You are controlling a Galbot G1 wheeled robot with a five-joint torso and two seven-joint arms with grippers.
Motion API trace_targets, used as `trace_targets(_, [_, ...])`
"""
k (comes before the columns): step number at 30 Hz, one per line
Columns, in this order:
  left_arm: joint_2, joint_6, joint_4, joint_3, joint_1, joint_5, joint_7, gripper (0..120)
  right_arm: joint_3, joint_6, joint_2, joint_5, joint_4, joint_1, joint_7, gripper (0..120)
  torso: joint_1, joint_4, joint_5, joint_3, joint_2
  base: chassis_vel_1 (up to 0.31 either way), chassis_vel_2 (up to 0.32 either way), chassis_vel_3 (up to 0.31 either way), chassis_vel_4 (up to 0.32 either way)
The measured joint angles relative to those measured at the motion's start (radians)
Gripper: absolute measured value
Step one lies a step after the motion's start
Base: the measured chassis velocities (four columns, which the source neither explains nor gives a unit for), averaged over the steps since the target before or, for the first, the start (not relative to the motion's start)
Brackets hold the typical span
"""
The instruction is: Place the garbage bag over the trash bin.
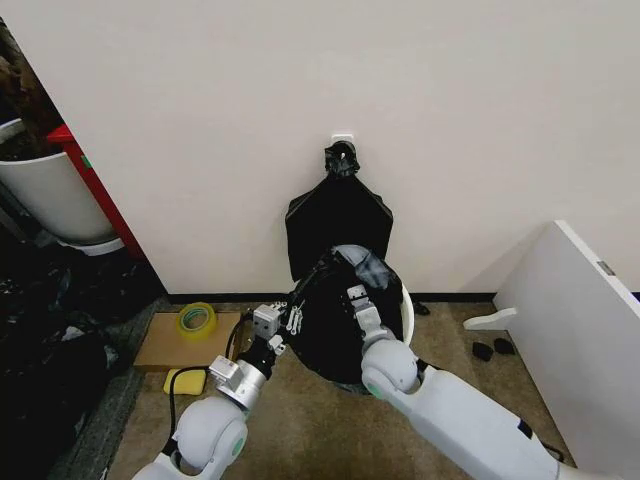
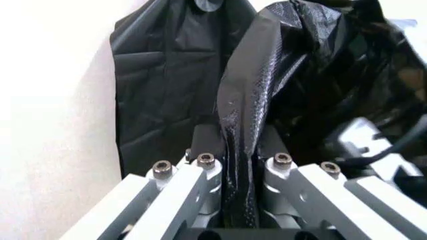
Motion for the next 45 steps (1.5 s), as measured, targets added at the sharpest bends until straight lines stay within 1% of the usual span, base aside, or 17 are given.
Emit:
trace_targets(2, [-0.004, 0.001, 0.007, 0.000, -0.003, 0.001, -0.002, 5, 0.016, 0.006, -0.023, -0.055, 0.036, -0.038, -0.012, 0, 0.000, -0.0001, -0.0001, 0.000, 0.000, 0.000, 0.000, 0.000, 0.000])
trace_targets(7, [-0.005, 0.002, 0.017, 0.001, -0.006, 0.004, -0.003, 5, 0.032, 0.028, -0.050, -0.054, 0.116, -0.090, -0.024, 0, 0.000, -0.0002, -0.0002, 0.000, 0.000, 0.000, 0.000, 0.000, 0.000])
trace_targets(9, [-0.005, 0.002, 0.020, 0.002, -0.006, 0.006, -0.003, 5, 0.033, 0.044, -0.058, -0.009, 0.156, -0.110, -0.031, 0, 0.000, 0.0000, -0.0001, 0.000, 0.000, 0.000, 0.000, 0.000, 0.000])
trace_targets(11, [-0.006, 0.002, 0.021, 0.003, -0.006, 0.010, -0.002, 5, 0.031, 0.044, -0.059, 0.120, 0.227, -0.131, -0.029, 0, 0.000, 0.0000, -0.0001, 0.000, 0.000, 0.000, 0.000, 0.000, 0.000])
trace_targets(12, [-0.006, 0.002, 0.021, 0.003, -0.006, 0.010, -0.002, 5, 0.031, 0.044, -0.059, 0.120, 0.227, -0.131, -0.029, 0, 0.000, 0.0000, -0.0001, 0.000, 0.000, 0.000, 0.000, 0.000, 0.000])
trace_targets(15, [-0.009, 0.002, 0.017, 0.003, -0.006, 0.009, -0.001, 5, 0.023, 0.001, -0.053, 0.241, 0.269, -0.137, -0.005, 0, 0.000, 0.0000, -0.0003, 0.000, 0.000, 0.000, 0.000, 0.000, 0.000])
trace_targets(19, [-0.011, 0.000, 0.004, 0.003, -0.002, 0.005, 0.006, 5, 0.010, -0.021, -0.037, 0.283, 0.256, -0.134, 0.006, 0, 0.000, 0.0000, -0.0002, 0.000, 0.000, 0.000, 0.000, 0.000, 0.000])
trace_targets(20, [-0.013, -0.004, -0.007, 0.004, 0.004, 0.004, 0.013, 5, 0.002, -0.034, -0.016, 0.285, 0.212, -0.120, 0.016, 0, 0.000, 0.0000, -0.0001, 0.000, 0.000, 0.000, 0.000, 0.000, 0.000])
trace_targets(25, [-0.017, -0.009, -0.019, 0.001, 0.013, 0.009, 0.018, 5, -0.007, -0.058, 0.013, 0.269, 0.154, -0.084, 0.037, 0, 0.000, 0.0002, 0.0000, 0.000, 0.000, 0.000, 0.000, 0.000, 0.000])
trace_targets(31, [-0.019, -0.015, -0.020, -0.011, 0.023, 0.017, 0.019, 5, -0.006, -0.093, 0.002, 0.239, 0.143, -0.064, 0.057, 0, 0.000, 0.0001, -0.0001, 0.000, 0.000, 0.000, 0.000, 0.000, 0.000])
trace_targets(33, [-0.017, -0.017, -0.022, -0.016, 0.024, 0.017, 0.019, 5, 0.000, -0.121, -0.014, 0.197, 0.139, -0.072, 0.066, 0, 0.000, 0.0001, -0.0001, 0.000, 0.000, 0.000, 0.000, 0.000, 0.000])
trace_targets(38, [-0.017, -0.017, -0.027, -0.019, 0.021, 0.012, 0.018, 5, 0.017, -0.126, -0.024, 0.150, 0.136, -0.094, 0.066, 0, 0.000, -0.0002, -0.0001, 0.000, 0.000, 0.000, 0.000, 0.000, 0.000])
trace_targets(39, [-0.017, -0.017, -0.027, -0.019, 0.019, 0.011, 0.018, 5, 0.021, -0.121, -0.026, 0.147, 0.137, -0.098, 0.065, 0, 0.000, -0.0001, -0.0001, 0.000, 0.000, 0.000, 0.000, 0.000, 0.000])
trace_targets(41, [-0.016, -0.017, -0.026, -0.019, 0.013, 0.003, 0.016, 5, 0.051, 0.019, -0.038, 0.142, 0.182, -0.137, -0.022, 0, 0.000, 0.0000, 0.0000, 0.000, 0.000, 0.000, 0.000, 0.000, 0.000])
trace_targets(42, [-0.016, -0.017, -0.026, -0.019, 0.013, 0.003, 0.016, 5, 0.051, 0.019, -0.038, 0.142, 0.182, -0.137, -0.022, 0, 0.000, 0.0000, 0.0000, 0.000, 0.000, 0.000, 0.000, 0.000, 0.000])
trace_targets(43, [-0.016, -0.017, -0.024, -0.020, 0.012, 0.001, 0.016, 5, 0.056, 0.051, -0.042, 0.142, 0.191, -0.145, -0.045, 0, 0.000, 0.0001, -0.0001, 0.000, 0.000, 0.000, 0.000, 0.000, 0.000])
trace_targets(45, [-0.018, -0.016, -0.011, -0.025, 0.005, -0.016, 0.012, 5, 0.087, 0.210, -0.061, 0.138, 0.240, -0.189, -0.152, 0, 0.000, 0.0001, 0.0000, 0.000, 0.000, 0.000, 0.000, 0.000, 0.000])
